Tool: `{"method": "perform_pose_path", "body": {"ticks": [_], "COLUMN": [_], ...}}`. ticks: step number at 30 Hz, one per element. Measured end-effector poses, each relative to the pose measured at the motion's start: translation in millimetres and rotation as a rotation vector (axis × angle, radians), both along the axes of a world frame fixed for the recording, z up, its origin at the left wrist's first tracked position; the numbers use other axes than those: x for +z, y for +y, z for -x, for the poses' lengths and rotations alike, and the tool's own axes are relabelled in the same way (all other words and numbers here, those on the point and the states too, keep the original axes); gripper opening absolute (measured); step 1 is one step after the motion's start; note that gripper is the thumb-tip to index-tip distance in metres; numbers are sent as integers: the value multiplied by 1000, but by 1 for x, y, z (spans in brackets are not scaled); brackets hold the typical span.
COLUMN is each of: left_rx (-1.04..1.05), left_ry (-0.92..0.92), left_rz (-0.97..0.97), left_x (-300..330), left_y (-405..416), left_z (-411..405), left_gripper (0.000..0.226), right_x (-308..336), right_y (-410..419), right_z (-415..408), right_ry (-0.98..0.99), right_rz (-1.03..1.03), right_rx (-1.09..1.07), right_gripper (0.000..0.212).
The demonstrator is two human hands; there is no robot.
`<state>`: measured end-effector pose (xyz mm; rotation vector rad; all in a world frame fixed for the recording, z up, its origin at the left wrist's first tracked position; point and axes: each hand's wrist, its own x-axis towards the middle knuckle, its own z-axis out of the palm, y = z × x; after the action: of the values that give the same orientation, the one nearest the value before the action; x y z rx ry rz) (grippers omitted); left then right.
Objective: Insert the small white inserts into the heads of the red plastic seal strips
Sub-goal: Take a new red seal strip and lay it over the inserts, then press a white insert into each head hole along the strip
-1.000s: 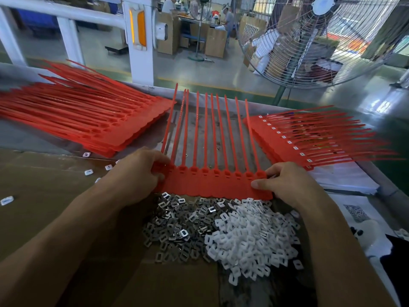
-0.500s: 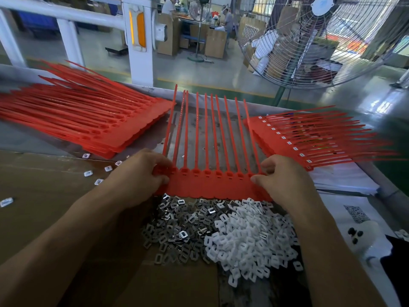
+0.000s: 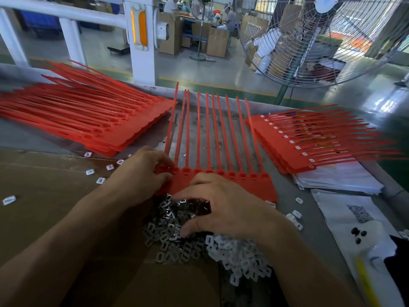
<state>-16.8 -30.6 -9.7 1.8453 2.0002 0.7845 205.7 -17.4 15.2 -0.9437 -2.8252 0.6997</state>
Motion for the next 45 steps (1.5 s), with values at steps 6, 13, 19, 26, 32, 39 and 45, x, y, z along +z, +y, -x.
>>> {"method": "perform_pose_path", "body": {"ticks": [6,13,19,26,32,39,45], "left_rx": [0,-3,-3,6,-5,-35,-83], "left_ry": [12,2,9,-9,-5,8,10], "left_rz": [12,8,12,8,-2,-36,-69], "left_x": [1,2,0,0,0,-2,-4], "left_y": [-1,-1,1,0,-2,-3,-3], "left_z": [0,0,1,0,-4,-6,-10], "left_gripper": [26,23,23,24,23,23,22], "right_x": [1,-1,1,5,5,3,0], "right_y": [2,-2,-8,0,1,-1,-1], "right_z": [0,6,18,-4,-6,-3,-1], "right_ry": [31,127,0,95,23,111,191], "right_rz": [-26,-55,-107,-58,-17,-9,18], "right_rx": [-17,-29,104,-36,-54,-69,-68], "right_gripper": [30,35,35,29,26,7,2]}}
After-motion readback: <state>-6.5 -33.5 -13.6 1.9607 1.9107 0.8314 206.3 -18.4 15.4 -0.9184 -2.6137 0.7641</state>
